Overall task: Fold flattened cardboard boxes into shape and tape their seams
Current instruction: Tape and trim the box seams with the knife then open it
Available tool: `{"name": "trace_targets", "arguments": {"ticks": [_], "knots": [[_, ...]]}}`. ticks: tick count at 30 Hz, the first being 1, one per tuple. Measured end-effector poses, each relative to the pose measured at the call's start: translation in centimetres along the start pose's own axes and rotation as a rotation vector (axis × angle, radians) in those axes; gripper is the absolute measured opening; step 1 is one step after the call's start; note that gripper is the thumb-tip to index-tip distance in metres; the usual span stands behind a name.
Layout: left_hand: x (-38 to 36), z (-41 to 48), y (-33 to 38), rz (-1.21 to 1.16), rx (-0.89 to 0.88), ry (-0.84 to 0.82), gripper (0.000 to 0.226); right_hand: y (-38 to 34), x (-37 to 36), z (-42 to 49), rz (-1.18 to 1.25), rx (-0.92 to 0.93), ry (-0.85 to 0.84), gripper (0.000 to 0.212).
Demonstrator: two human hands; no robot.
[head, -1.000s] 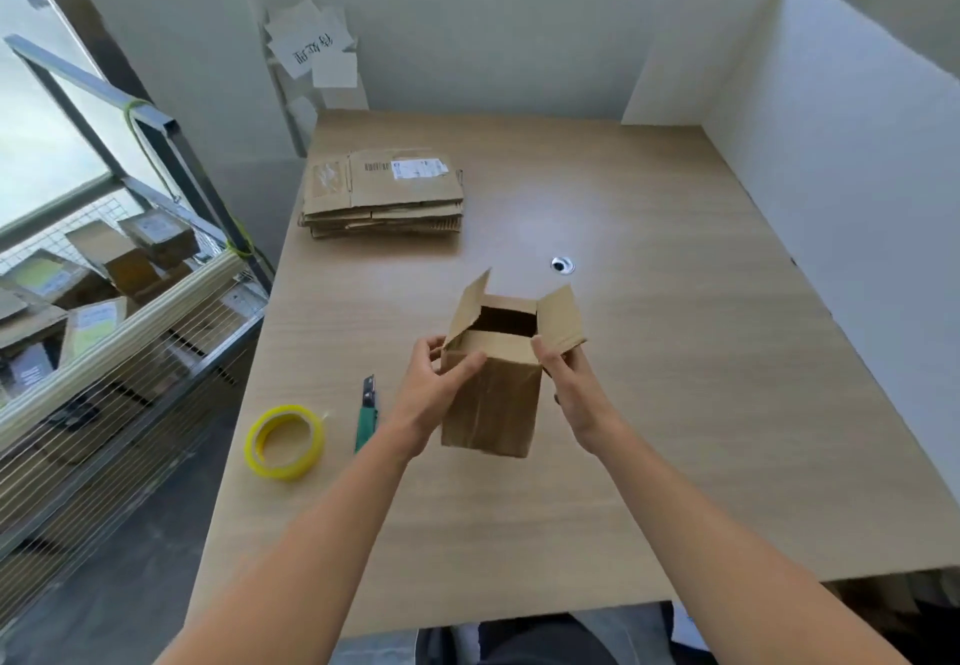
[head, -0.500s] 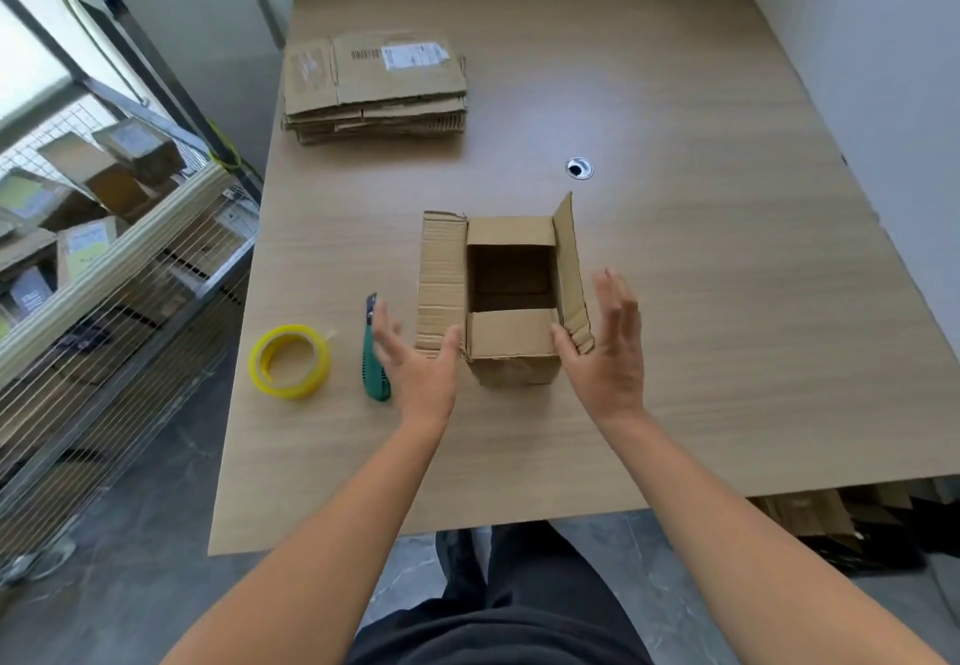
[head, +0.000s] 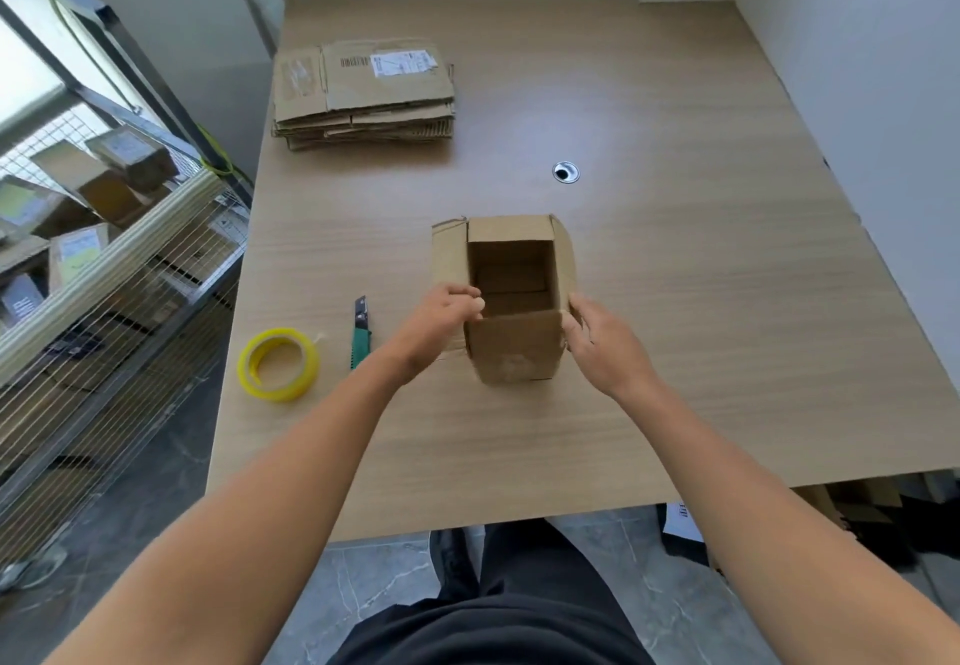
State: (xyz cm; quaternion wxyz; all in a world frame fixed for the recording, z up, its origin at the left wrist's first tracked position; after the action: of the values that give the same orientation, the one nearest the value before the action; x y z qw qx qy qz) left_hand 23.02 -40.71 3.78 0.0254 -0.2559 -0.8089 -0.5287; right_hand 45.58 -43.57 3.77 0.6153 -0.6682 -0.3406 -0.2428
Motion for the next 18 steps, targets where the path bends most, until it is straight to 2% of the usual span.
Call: {"name": "trace_targets", "arguments": {"ticks": [2,4,6,7,9,12,14,16,18], "knots": [[-0.6,-0.6,0.1,0.082,-0.059,-0.046,0.041,1.1,0.0,-0.1,0.203,-0.085,0.024,0.071],[-1.5,-1.0,-0.9,0.378,-0.119,-0.053,0.028,1.9,-1.0,-0.3,0.26,-0.148,-0.058,0.092],[-3.1,-1.4,-2.2,0.595,-0.16,-0.091,0.077,2.0,-3.0,-0.5,0.141,-0.082,-0.191,0.119],[-3.5,-1.4,-2.5,0.656,-0.172,-0.059,0.095,1.8,-3.8,-0.6,0.095,-0.029,-0.228,0.127],[-3.3,-1.1,-2.4,0.726,-0.189,0.052,0.102,1.7,-4.7,-0.9,0.082,0.031,-0.209,0.128],[-1.8,0.2,-0.6,0.679,-0.21,0.187,0.067,2.2,-4.8,-1.3,0.139,0.064,-0.136,0.118],[-1.2,1.8,1.4,0.781,-0.262,0.279,0.051,2.2,-4.5,-1.3,0.136,0.107,-0.141,0.11],[-1.4,3.8,3.2,0.985,-0.332,0.342,0.056,2.4,-4.4,-1.0,0.084,0.094,-0.16,0.107],[-0.5,5.8,4.7,1.016,-0.325,0.403,0.066,2.8,-4.4,-0.6,0.022,0.045,-0.182,0.105]]}}
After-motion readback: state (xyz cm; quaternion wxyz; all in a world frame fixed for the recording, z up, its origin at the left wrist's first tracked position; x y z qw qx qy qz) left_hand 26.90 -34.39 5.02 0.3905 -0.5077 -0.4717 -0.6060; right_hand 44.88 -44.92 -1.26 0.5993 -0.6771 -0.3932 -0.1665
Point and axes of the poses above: each hand's wrist, its own z-axis towards the middle knuckle, its own x-axis out of the back of the hand, y = z × x, the point moved 8 cm from there along z, towards the middle knuckle, and after that the axes turned 7 degrees about x, right-handed, at the moved point
